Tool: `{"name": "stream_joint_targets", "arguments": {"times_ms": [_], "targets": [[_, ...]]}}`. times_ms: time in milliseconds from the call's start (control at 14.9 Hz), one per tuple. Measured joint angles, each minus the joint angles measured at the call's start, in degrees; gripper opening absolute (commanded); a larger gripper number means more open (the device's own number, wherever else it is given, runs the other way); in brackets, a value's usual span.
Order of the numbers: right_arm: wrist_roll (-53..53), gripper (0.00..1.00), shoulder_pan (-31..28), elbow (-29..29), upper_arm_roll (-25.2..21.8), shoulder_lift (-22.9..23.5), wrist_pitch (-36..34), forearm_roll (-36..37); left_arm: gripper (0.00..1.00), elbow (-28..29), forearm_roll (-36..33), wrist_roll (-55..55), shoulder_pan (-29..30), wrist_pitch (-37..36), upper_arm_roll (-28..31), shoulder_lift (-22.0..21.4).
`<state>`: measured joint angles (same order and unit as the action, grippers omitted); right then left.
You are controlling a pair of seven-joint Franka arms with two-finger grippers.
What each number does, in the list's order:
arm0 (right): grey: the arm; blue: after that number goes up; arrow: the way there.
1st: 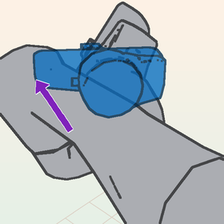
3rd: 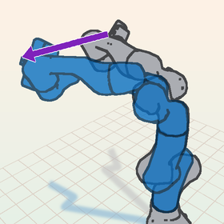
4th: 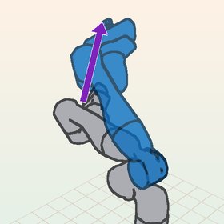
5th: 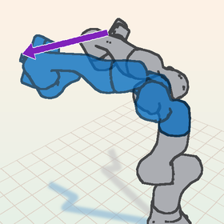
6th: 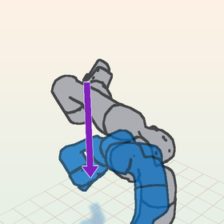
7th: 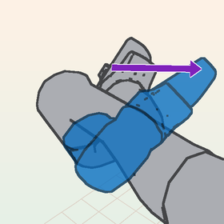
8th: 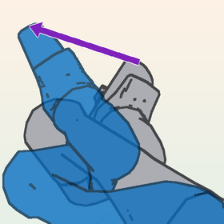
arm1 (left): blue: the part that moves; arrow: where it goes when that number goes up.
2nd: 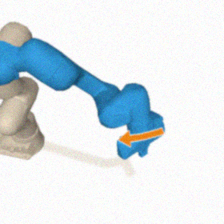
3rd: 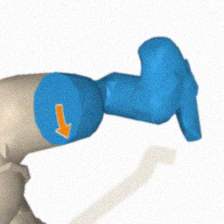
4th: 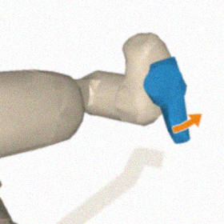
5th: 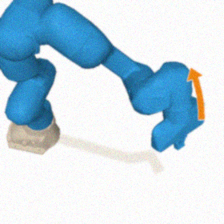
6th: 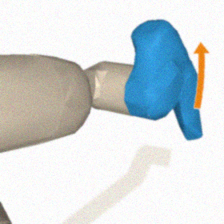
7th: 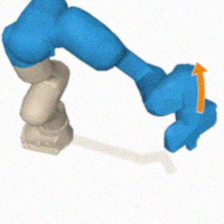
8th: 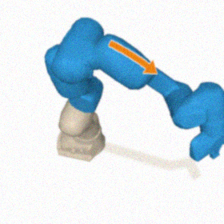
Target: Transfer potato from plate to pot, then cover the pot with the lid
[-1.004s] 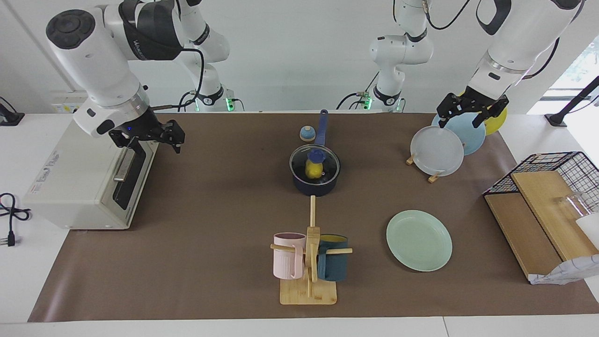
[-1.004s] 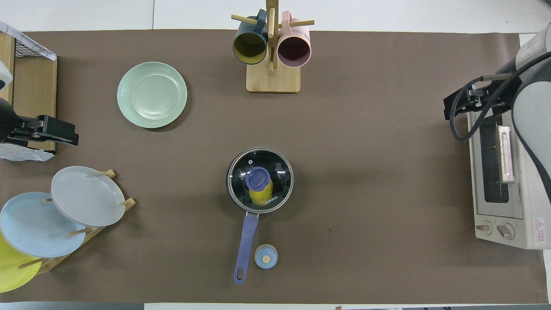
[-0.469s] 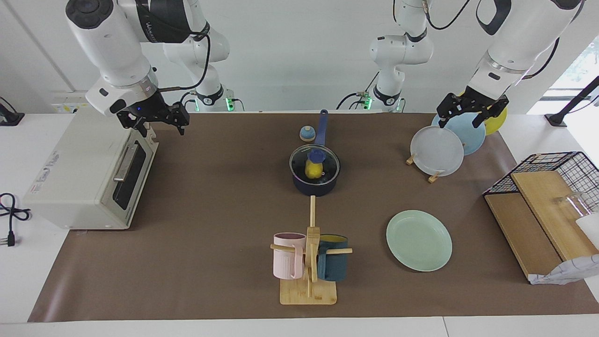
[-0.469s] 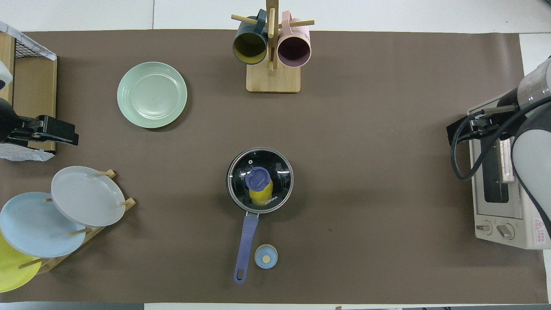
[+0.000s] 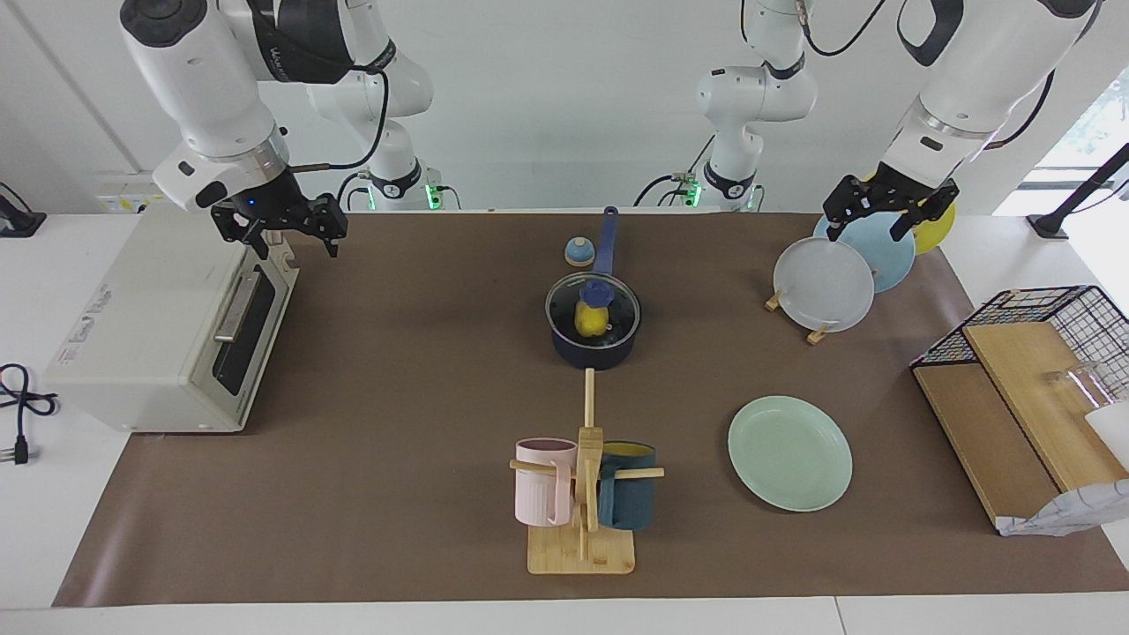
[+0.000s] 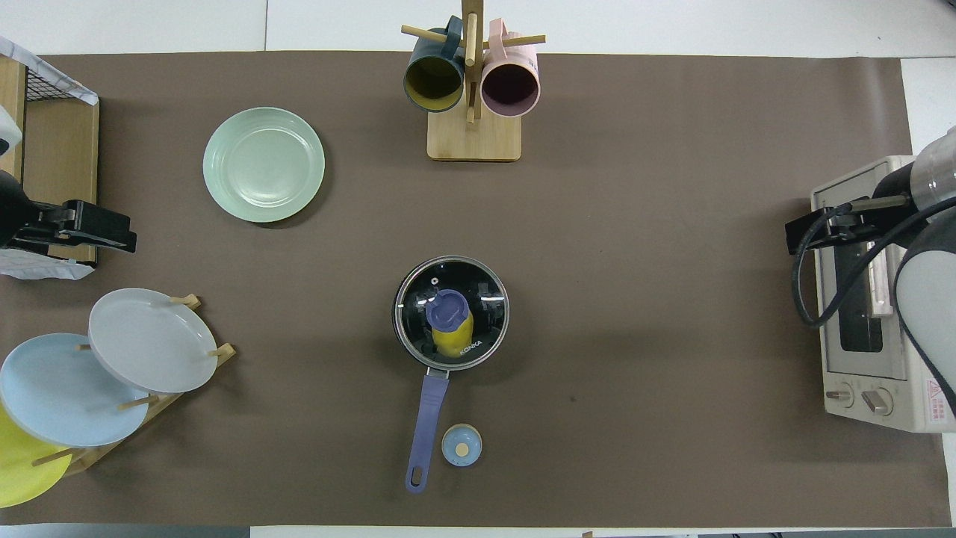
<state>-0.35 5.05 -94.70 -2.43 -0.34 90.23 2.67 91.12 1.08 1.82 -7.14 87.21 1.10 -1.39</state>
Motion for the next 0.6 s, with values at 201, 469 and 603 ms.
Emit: {"name": "stream_joint_targets", "arguments": {"times_ms": [201,469,603], "targets": [[0.0,1.00,-0.1,0.0,-0.2,0.0,0.0,0.0,1.00,0.0,0.0,0.0,0.0,0.0,0.0,0.0],[0.0,1.00,-0.3,0.1,-0.5,0.0,0.2,0.0,1.00,0.0,0.0,0.0,0.0,0.0,0.0,0.0],[0.0,1.00,-0.4,0.1,-0.5,0.1,0.2,0.0,1.00,0.0,0.0,0.0,0.0,0.0,0.0,0.0]]}}
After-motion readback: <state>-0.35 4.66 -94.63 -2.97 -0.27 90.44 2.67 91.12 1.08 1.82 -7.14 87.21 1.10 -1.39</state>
